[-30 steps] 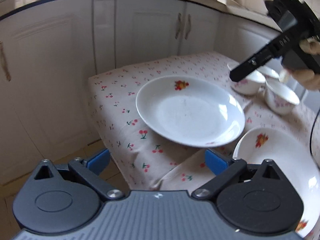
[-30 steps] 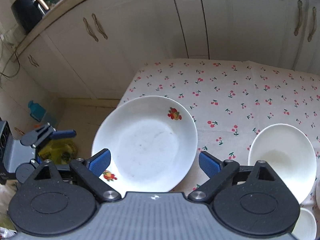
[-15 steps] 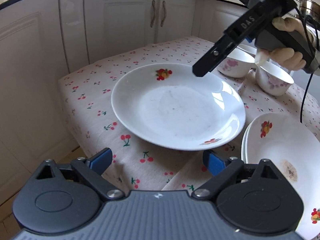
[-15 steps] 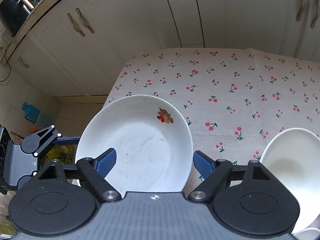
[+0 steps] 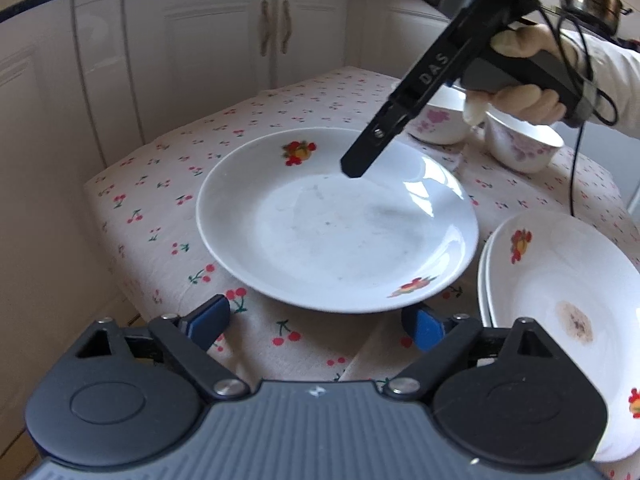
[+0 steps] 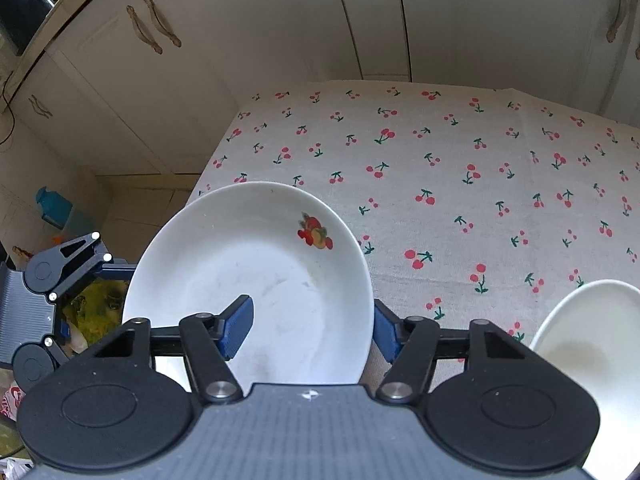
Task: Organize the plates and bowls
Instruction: 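Lift the shallow white plate with the left gripper toward the plate stack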
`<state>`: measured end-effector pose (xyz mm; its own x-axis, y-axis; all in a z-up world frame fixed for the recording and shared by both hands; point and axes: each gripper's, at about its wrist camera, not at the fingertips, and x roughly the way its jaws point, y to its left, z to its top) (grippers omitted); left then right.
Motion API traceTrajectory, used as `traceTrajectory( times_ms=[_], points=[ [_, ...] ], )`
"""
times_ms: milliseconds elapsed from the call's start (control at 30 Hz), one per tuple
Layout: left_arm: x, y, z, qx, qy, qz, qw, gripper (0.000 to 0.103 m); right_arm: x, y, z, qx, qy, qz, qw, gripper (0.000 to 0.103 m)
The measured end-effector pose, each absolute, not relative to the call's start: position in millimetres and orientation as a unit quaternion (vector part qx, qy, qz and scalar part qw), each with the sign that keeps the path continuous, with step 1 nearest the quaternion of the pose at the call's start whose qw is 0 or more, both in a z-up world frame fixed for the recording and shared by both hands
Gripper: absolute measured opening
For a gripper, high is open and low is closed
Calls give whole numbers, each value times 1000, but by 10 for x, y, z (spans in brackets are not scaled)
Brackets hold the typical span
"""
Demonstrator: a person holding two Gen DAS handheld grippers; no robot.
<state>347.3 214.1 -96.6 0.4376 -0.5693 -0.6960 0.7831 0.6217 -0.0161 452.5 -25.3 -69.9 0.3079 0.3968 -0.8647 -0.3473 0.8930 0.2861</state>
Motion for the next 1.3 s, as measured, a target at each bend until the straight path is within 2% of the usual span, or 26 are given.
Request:
traceTrajectory(
  times_ms=[1300],
  points=[
    [3429,2046,-771,182,316,-414,834,90,4429,-231,-536,2,512,247,822,68]
  ],
)
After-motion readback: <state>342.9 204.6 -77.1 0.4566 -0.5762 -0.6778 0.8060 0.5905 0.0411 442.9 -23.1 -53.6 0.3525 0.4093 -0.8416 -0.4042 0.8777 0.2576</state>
